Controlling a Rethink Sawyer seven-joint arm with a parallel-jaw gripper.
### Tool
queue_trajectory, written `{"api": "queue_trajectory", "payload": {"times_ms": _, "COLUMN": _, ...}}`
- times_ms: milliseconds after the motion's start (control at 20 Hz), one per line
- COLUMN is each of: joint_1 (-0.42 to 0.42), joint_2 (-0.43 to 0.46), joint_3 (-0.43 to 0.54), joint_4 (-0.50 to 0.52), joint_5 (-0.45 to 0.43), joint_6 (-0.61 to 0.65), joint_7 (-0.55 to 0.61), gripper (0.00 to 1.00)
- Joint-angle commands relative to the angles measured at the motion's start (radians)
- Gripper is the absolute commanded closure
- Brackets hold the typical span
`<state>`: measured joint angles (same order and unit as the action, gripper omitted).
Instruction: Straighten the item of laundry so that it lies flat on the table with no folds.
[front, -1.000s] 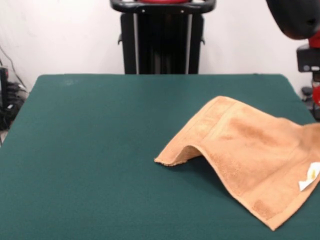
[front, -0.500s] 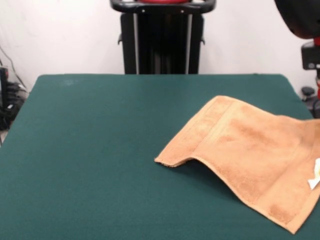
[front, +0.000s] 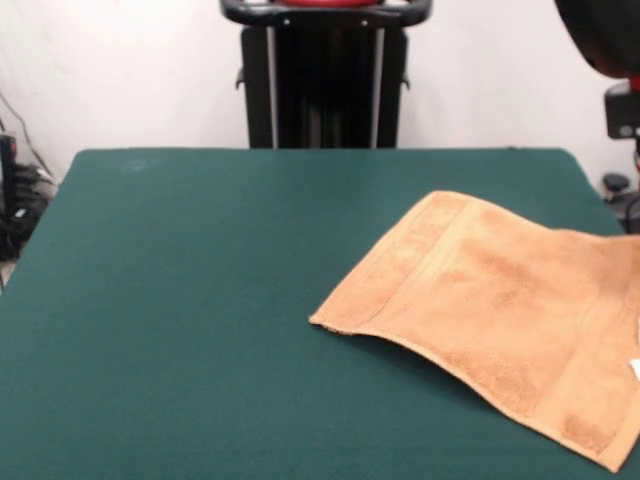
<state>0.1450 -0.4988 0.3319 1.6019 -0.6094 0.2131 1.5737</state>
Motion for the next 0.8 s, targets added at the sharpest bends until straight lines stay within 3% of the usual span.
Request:
{"api": "queue_trajectory", "payload": {"times_ms": 50, "joint_1": 0.016, "joint_2": 0.047, "joint_3": 0.096, "joint_4": 0.053, "joint_5": -0.05, "joint_6": 0.078, "joint_7": -0.04, "gripper": 1.0}}
{"api": "queue_trajectory", "payload": {"times_ms": 800, "joint_1": 0.036, "joint_2": 0.059, "joint_3": 0.079, "joint_4": 0.026, "joint_5": -0.049, "joint_6": 0.048, "joint_7": -0.01, "gripper": 1.0}}
